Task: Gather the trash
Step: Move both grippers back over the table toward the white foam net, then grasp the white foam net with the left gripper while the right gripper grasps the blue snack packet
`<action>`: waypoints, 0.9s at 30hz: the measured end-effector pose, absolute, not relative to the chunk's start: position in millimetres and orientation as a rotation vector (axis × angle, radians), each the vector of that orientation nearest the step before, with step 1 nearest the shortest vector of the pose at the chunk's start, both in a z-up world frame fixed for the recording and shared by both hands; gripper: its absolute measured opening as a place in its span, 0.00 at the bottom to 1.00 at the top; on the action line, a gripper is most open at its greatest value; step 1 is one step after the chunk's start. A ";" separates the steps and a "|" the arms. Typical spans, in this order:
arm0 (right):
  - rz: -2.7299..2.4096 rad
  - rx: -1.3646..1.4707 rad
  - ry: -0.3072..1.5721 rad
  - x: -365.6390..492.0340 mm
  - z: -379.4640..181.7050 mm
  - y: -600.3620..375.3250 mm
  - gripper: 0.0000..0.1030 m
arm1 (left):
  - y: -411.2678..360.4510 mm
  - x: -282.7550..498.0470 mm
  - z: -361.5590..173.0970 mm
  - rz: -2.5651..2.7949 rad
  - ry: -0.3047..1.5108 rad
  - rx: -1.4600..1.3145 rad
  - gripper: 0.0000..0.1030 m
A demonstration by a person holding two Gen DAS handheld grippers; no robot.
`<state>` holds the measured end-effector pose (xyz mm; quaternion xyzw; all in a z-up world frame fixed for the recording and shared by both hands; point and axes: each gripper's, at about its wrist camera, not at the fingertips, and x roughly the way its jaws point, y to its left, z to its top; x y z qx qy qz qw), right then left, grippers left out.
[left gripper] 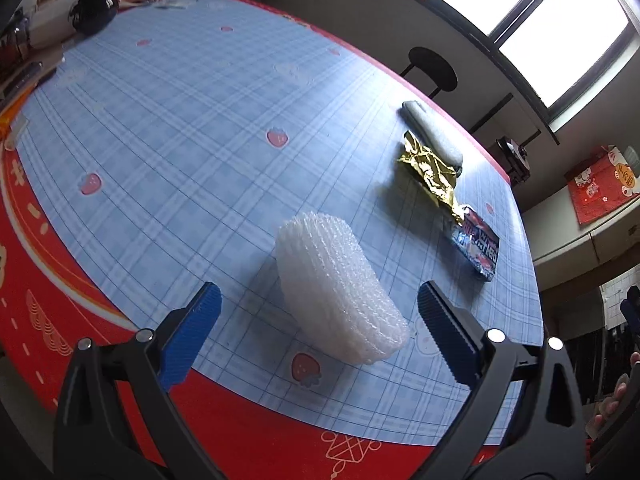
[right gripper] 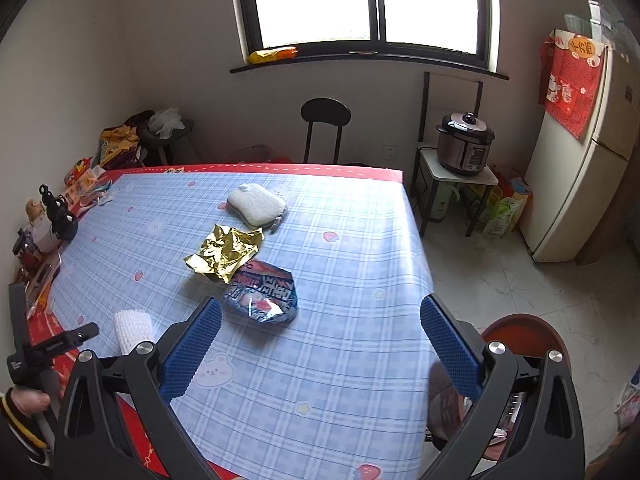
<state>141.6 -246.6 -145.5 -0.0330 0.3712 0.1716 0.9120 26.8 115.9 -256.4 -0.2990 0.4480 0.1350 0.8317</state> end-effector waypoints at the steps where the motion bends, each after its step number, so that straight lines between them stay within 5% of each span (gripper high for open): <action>1: 0.355 -0.076 0.771 141.2 -147.3 -236.6 0.95 | 118.5 31.7 -263.2 0.270 0.966 -0.639 0.94; 12: 0.391 -0.153 0.859 144.1 -172.5 -164.5 0.95 | 115.6 72.9 -301.9 0.126 1.071 -0.586 0.93; 19: 0.450 -0.236 0.905 161.4 -205.5 -137.5 0.95 | 136.2 76.7 -303.3 0.127 1.074 -0.517 0.51; 27: 0.628 -0.607 1.027 205.6 -280.7 -80.2 0.95 | 184.3 72.0 -300.9 0.180 1.032 -0.504 0.46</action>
